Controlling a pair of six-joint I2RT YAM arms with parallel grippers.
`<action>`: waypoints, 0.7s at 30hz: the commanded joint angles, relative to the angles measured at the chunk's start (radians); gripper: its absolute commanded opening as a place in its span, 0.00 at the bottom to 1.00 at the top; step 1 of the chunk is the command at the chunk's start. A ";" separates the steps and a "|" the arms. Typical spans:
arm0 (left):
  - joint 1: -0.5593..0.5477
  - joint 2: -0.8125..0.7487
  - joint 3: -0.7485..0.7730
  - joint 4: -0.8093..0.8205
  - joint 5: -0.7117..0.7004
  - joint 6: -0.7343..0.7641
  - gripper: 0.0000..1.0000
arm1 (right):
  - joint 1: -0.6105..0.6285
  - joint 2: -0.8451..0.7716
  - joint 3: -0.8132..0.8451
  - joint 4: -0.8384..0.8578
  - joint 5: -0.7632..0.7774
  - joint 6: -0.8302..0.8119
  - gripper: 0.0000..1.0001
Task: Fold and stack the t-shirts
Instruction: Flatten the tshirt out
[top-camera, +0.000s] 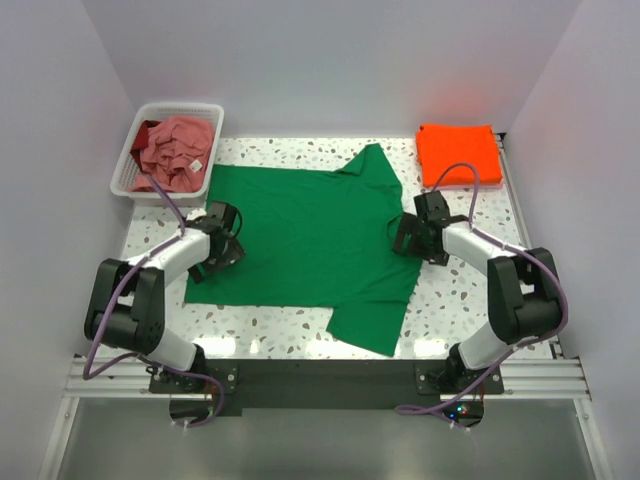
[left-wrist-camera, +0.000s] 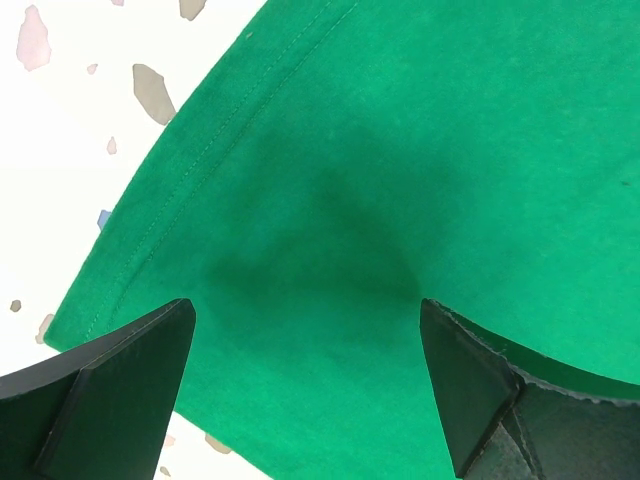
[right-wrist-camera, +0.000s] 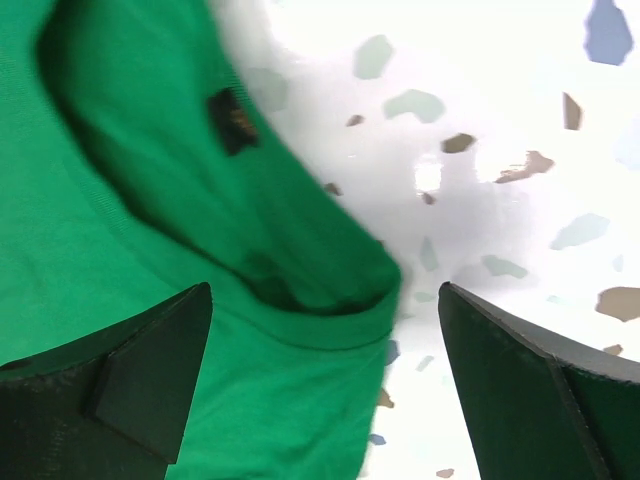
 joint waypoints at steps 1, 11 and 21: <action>0.005 -0.052 0.013 0.016 0.011 0.020 1.00 | -0.003 -0.056 0.025 0.008 -0.081 -0.035 0.99; 0.005 -0.098 0.056 0.044 0.040 0.037 1.00 | -0.003 0.063 0.289 0.049 -0.193 -0.083 0.99; 0.005 -0.031 0.103 0.039 0.023 0.044 1.00 | -0.003 0.425 0.647 -0.007 -0.164 -0.118 0.98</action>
